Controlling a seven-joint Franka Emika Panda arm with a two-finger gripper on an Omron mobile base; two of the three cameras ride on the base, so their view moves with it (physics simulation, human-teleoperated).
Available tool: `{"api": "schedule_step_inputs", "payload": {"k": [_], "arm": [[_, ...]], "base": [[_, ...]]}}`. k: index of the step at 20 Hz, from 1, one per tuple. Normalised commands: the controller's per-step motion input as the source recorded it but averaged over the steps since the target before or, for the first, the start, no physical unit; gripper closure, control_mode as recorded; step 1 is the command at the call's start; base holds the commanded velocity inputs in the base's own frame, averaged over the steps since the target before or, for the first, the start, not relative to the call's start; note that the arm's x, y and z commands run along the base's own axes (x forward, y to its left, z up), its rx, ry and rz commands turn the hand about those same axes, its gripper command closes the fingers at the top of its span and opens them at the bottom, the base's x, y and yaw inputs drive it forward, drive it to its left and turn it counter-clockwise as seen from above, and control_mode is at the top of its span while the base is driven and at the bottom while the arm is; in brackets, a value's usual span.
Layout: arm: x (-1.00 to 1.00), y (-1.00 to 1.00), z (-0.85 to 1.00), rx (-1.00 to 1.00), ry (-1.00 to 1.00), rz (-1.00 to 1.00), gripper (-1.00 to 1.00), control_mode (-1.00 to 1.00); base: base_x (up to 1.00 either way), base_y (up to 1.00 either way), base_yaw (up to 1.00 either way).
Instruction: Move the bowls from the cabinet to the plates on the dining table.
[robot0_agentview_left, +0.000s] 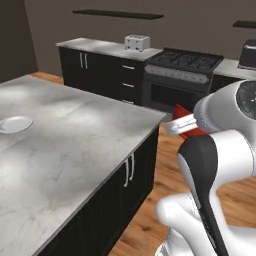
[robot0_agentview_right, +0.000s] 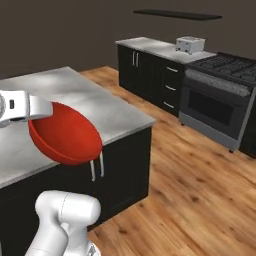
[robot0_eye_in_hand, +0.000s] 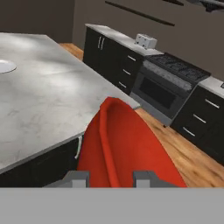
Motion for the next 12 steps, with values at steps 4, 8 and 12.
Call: {"api": "schedule_step_inputs", "payload": {"k": [4, 8, 12], "arm": [[0.0, 0.0, 0.0, 0.0, 0.0, 0.0, 1.0, 1.0], [0.0, 0.0, 0.0, 0.0, 0.0, 0.0, 1.0, 1.0], [0.0, 0.0, 0.0, 0.0, 0.0, 0.0, 1.0, 1.0]], "base": [[0.92, -0.29, 0.23], [0.71, -0.4, 0.31], [0.59, -0.34, 0.31]]}}
